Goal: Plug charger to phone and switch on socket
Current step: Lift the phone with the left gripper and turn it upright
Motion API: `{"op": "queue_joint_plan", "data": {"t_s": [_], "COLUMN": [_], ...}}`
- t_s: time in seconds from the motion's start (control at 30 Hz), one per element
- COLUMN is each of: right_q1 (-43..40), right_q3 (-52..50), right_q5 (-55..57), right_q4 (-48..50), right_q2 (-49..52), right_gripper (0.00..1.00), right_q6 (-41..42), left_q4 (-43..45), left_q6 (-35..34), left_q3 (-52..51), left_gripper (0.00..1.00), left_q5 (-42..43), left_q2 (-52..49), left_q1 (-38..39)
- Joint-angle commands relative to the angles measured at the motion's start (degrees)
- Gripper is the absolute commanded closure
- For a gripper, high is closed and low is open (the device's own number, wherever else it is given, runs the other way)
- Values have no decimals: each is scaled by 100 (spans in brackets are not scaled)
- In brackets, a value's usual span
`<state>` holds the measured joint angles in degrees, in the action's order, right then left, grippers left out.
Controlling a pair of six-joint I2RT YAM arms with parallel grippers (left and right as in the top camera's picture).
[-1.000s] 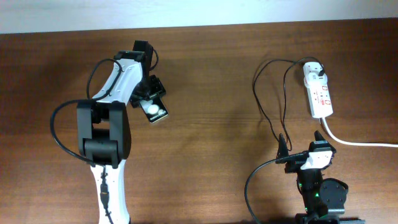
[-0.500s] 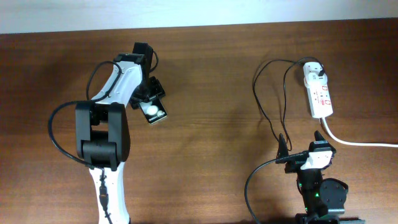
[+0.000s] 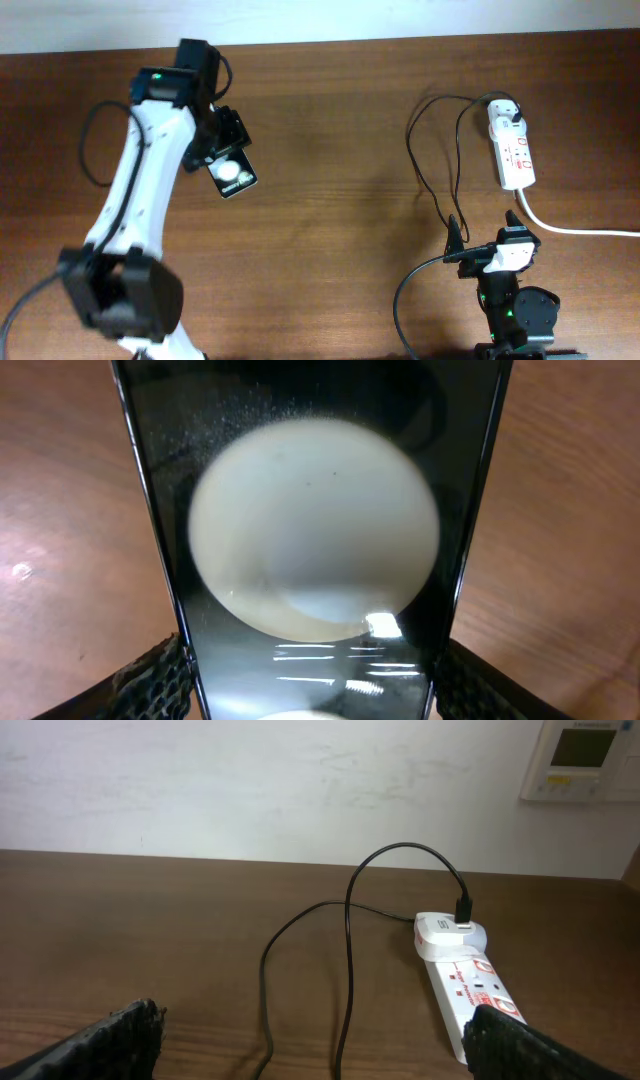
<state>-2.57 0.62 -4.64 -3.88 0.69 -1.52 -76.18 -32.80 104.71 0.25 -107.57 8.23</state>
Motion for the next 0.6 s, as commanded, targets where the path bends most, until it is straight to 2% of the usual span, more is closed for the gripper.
{"op": "queue_joint_plan", "data": {"t_s": [0.0, 0.2, 0.33, 0.4, 0.57], "right_q1": [35, 35, 35, 35, 35], "right_q3": [-31, -31, -31, -31, -31], "right_q5": [-76, -76, -76, -76, -76], "right_q4": [-22, -22, -22, -22, -22], "right_q2": [-33, -33, -33, -33, -33], "right_gripper": [1, 1, 1, 1, 1], "right_q6": [24, 24, 24, 24, 24], "left_q4": [-498, -1528, -1502, -1158, 741], "left_q6": [-57, -61, -59, -59, -59], "left_q3": [105, 103, -243, -881, -3182], "left_gripper": [33, 37, 35, 34, 35], "left_q5": [42, 52, 588, 946, 2592], "left_q2": [960, 2273, 2542, 2542, 2500], "left_q1": [-13, -11, 4, 4, 2]}}
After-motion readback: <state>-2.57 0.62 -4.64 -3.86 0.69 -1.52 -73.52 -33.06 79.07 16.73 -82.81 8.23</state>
